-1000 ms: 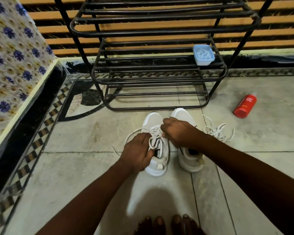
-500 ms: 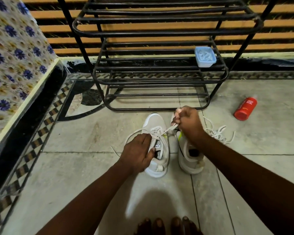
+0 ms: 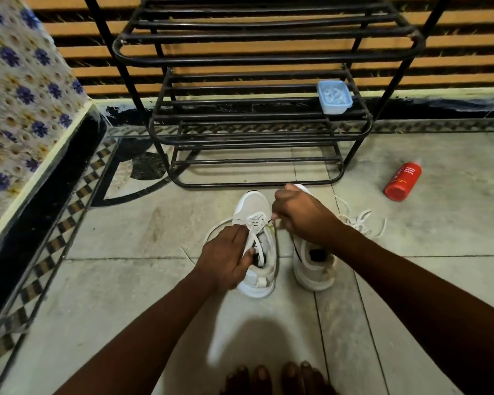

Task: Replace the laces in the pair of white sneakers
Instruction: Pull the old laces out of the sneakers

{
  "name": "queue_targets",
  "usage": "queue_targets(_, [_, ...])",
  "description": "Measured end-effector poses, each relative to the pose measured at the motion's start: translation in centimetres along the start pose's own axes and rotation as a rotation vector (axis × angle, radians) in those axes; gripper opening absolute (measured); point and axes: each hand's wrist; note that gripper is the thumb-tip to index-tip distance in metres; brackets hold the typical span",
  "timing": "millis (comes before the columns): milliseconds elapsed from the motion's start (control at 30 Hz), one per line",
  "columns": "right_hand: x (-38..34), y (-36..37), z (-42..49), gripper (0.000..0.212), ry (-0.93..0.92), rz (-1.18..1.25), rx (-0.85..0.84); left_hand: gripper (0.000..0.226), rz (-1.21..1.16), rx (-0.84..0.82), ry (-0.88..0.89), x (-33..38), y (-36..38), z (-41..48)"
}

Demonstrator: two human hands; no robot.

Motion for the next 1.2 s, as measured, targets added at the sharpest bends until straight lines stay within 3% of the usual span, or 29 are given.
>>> queue_targets(133, [-1.3,0.4,-0.8,0.017,0.323,0.44,0.407,0.047,-0.008,0.026,0.0,-0.1,0.3,-0.2])
queue_targets(200, [-1.2,-0.1,-0.7,0.018,0.489,0.633,0.509,0.048,-0.017,0.021,0.002,-0.2,0.4,-0.1])
queue_targets(233, [-1.0,-0.3,-0.5,0.016,0.556,0.802,0.519,0.049,-0.023,0.025,0.002,-0.3,0.4,-0.1])
queue_targets(333, [-1.7,-0.9,0.3,0.023,0.823,1.706,0.419,0.05,-0.024,0.047,0.006,-0.3,0.6,-0.1])
queue_targets(400, [-2.2,-0.9,0.8,0.033,0.891,1.965,0.382,0.048,-0.018,0.055,0.009,-0.3,0.7,-0.1])
queue_targets(433, [-2.1,-0.9,0.8,0.035,0.868,1.914,0.39,0.047,-0.013,0.054,0.011,-0.3,0.7,-0.1])
queue_targets(467, [-1.9,-0.9,0.7,0.034,0.805,1.708,0.406,0.046,-0.006,0.053,0.01,-0.3,0.7,-0.1])
queue_targets(533, [-0.8,-1.1,0.5,0.023,0.516,0.969,0.381,0.047,-0.005,0.049,0.006,-0.3,0.6,0.0])
queue_targets(600, [0.1,-1.2,0.4,0.015,0.229,0.395,0.104,0.049,-0.009,0.044,0.003,-0.2,0.6,-0.1])
queue_targets(667, [-0.3,-1.3,0.2,0.02,0.165,0.137,-0.241,0.051,-0.009,0.036,0.007,-0.3,0.5,0.0])
queue_targets(700, [-0.6,-1.2,0.1,0.018,0.146,0.044,-0.313,0.051,-0.012,0.033,0.006,-0.3,0.5,0.0])
queue_targets(833, [-0.1,-1.6,0.1,0.023,0.106,0.076,-0.211,0.049,-0.019,0.034,0.001,-0.1,0.4,0.1])
queue_targets(1067, [0.0,-0.9,-0.8,0.026,0.231,0.185,-0.001,0.046,-0.02,0.022,-0.011,-0.2,0.4,0.1])
queue_targets(1200, [-0.4,-0.6,-1.7,0.032,0.308,0.365,0.086,0.043,-0.009,0.011,-0.028,-0.2,0.5,0.0])
Point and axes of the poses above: each hand's wrist, its own z-axis towards the middle knuckle, its own y-axis out of the palm, x = y × z, and after that the axes turned 15 degrees about y, right-handed
